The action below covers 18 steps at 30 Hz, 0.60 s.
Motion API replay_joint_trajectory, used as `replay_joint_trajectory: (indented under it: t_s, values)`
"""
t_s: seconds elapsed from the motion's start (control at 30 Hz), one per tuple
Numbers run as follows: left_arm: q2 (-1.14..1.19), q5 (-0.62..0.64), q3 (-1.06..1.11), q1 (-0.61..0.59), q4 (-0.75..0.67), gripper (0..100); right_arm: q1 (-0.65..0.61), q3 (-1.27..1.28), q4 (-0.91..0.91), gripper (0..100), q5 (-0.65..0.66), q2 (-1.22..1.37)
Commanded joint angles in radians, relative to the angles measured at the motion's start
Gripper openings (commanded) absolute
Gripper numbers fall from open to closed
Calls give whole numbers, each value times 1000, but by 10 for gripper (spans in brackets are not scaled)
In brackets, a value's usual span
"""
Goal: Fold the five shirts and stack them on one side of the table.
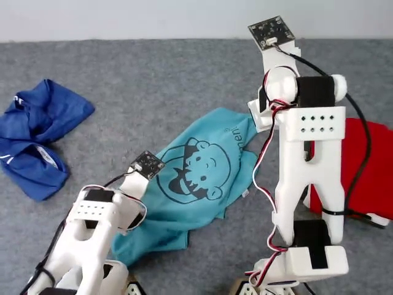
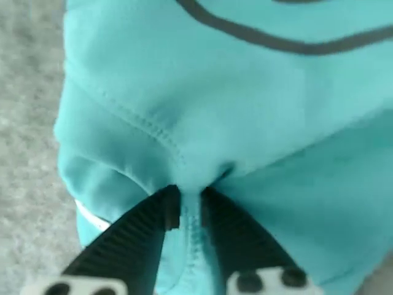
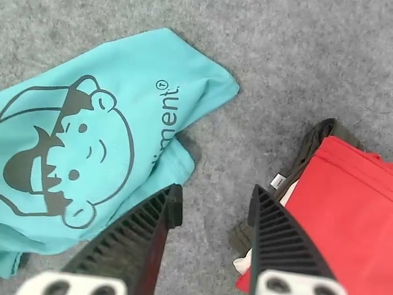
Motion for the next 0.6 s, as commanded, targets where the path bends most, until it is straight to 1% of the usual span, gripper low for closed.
replay_joint_trajectory:
  t_s: [0.0, 0.07, 0.13, 0.23, 0.33, 0.4, 0.47, 0.57]
  values:
    - [-3, -6, -19, -29, -29, 13, 8, -5, 41, 184, 2, -47]
    - [-12, -6, -53, -31, -6, 13, 8, -5, 41, 184, 2, -48]
    - [-12, -6, -120, -28, 57, 13, 8, -3, 41, 184, 2, -48]
    - [-12, -6, -257, -31, 173, 13, 8, -3, 41, 184, 2, -47]
    - [-12, -6, -390, -31, 222, 13, 8, -3, 41, 184, 2, -42]
    - [-5, -6, -464, -31, 219, 13, 8, -3, 41, 184, 2, -41]
    - [-3, -6, -498, -31, 175, 13, 8, -3, 41, 184, 2, -41]
    - [-2, 5, -466, -55, 35, 13, 10, -3, 41, 184, 2, -41]
